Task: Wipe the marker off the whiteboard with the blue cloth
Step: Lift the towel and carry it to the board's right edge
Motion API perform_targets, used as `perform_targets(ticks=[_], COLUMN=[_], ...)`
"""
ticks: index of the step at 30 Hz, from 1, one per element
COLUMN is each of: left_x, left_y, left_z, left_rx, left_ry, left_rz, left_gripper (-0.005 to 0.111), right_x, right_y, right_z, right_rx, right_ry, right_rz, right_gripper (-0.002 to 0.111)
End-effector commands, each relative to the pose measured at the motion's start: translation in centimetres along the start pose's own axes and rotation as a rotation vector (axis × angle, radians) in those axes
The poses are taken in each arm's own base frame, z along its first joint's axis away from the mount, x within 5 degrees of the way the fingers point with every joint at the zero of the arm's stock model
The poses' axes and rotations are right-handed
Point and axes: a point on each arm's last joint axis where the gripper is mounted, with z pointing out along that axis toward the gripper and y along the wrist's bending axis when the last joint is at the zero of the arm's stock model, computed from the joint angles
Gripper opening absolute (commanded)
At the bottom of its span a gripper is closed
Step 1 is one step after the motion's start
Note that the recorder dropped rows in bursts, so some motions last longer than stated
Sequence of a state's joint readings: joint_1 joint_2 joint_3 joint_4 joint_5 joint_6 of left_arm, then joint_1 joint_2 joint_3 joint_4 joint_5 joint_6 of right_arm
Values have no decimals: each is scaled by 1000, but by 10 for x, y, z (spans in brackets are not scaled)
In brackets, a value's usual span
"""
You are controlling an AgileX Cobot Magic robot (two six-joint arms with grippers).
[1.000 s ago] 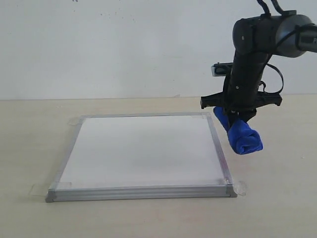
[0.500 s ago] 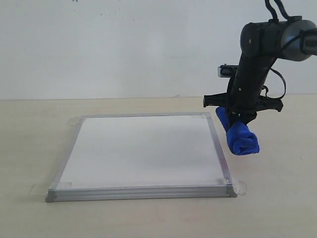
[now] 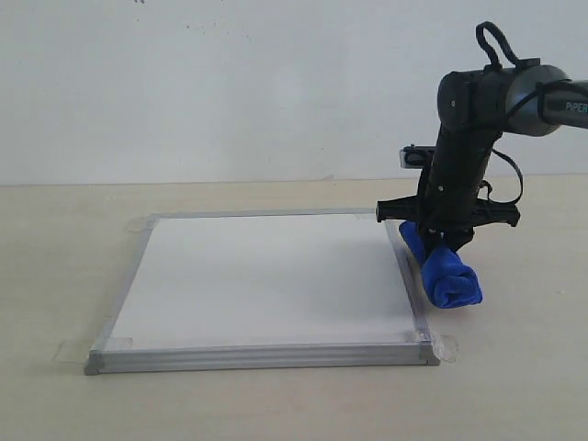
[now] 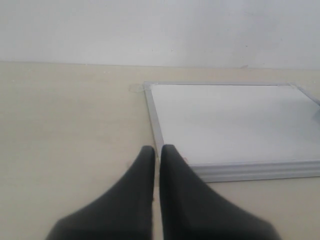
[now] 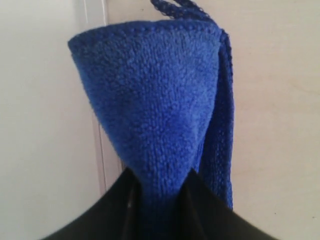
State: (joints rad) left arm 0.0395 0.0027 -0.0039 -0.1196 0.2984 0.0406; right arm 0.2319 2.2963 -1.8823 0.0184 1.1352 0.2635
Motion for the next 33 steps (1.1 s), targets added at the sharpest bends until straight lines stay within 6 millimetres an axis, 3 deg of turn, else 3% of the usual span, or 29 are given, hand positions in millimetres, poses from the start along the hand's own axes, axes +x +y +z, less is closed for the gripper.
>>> perform_targets(ticks=[1, 15, 18, 24, 33], left_x=[1, 1, 1, 1, 1], left_y=[0, 0, 0, 0, 0], left_z=[0, 0, 0, 0, 0], left_rx=[-2, -2, -2, -2, -2], left_ry=[3, 3, 3, 3, 3], left_rz=[9, 9, 9, 9, 9], left_gripper=[4, 4, 4, 4, 4], right_x=[1, 1, 1, 1, 4], right_y=[-1, -1, -1, -1, -1], right_z=[1, 1, 1, 1, 0], right_rx=[9, 7, 7, 8, 15], right_ry=[13, 14, 14, 18, 49], right_rz=[-10, 14, 14, 14, 15], right_gripper=[0, 1, 10, 48, 51])
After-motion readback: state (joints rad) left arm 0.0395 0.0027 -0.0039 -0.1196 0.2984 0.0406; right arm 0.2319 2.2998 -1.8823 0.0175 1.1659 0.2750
